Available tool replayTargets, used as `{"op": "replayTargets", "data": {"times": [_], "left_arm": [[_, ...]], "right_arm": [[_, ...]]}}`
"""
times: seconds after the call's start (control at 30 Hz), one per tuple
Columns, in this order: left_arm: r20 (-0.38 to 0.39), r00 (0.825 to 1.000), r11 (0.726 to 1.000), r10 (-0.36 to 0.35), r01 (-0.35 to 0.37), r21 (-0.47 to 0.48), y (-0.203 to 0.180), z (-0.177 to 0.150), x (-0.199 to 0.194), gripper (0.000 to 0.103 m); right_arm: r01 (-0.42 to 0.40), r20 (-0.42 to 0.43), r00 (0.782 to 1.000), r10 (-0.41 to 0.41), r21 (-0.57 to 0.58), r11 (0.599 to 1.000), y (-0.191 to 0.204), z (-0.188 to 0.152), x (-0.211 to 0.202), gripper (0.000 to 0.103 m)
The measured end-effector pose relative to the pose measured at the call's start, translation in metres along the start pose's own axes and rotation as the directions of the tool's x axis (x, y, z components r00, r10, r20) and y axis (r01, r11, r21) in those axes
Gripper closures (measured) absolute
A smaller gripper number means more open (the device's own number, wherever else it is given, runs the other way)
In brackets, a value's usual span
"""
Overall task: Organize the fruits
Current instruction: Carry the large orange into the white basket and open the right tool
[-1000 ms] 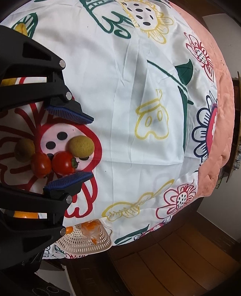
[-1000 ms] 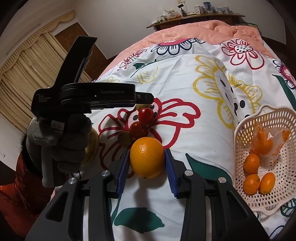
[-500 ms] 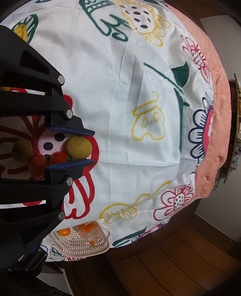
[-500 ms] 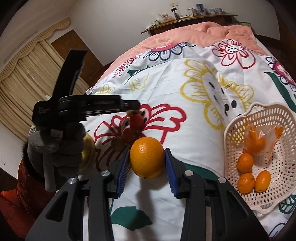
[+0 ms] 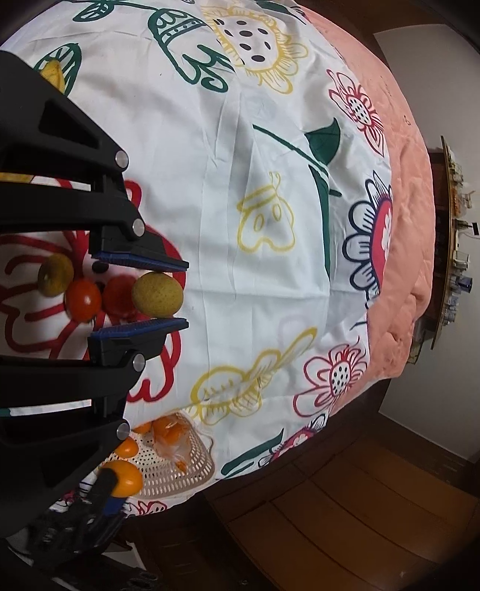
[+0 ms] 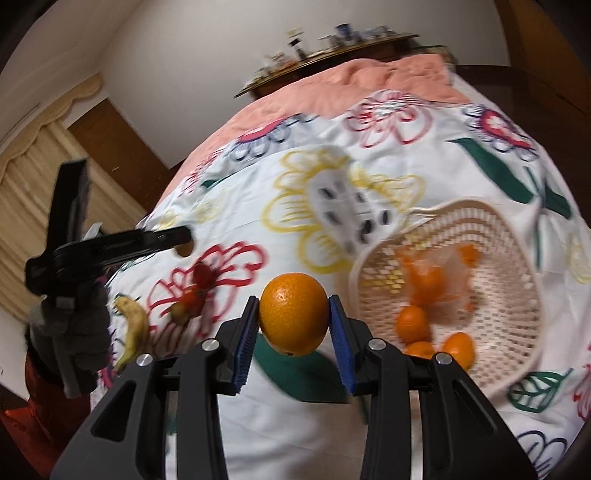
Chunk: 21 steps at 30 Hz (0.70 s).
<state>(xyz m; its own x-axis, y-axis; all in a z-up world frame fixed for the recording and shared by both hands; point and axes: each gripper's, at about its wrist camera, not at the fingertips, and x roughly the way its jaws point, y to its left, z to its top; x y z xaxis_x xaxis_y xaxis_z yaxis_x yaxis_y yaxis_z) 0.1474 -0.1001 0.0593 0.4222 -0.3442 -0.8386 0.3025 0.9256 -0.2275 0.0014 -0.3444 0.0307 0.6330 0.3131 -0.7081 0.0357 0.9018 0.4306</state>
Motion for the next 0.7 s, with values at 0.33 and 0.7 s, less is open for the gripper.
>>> {"op": "replayTargets", "data": {"times": [0.33, 0.7], "left_arm": [[0.006, 1.000, 0.998, -0.019, 0.019, 0.056, -0.031, -0.002, -0.005, 0.077], [-0.006, 1.000, 0.993, -0.026, 0.027, 0.111, -0.063, -0.004, -0.001, 0.077]], "right_arm": [[0.130, 0.045, 0.990, -0.137, 0.127, 0.983, -0.064, -0.003, -0.018, 0.065], [0.132, 0.021, 0.990, -0.137, 0.170, 0.977, -0.089, -0.009, -0.006, 0.065]]}}
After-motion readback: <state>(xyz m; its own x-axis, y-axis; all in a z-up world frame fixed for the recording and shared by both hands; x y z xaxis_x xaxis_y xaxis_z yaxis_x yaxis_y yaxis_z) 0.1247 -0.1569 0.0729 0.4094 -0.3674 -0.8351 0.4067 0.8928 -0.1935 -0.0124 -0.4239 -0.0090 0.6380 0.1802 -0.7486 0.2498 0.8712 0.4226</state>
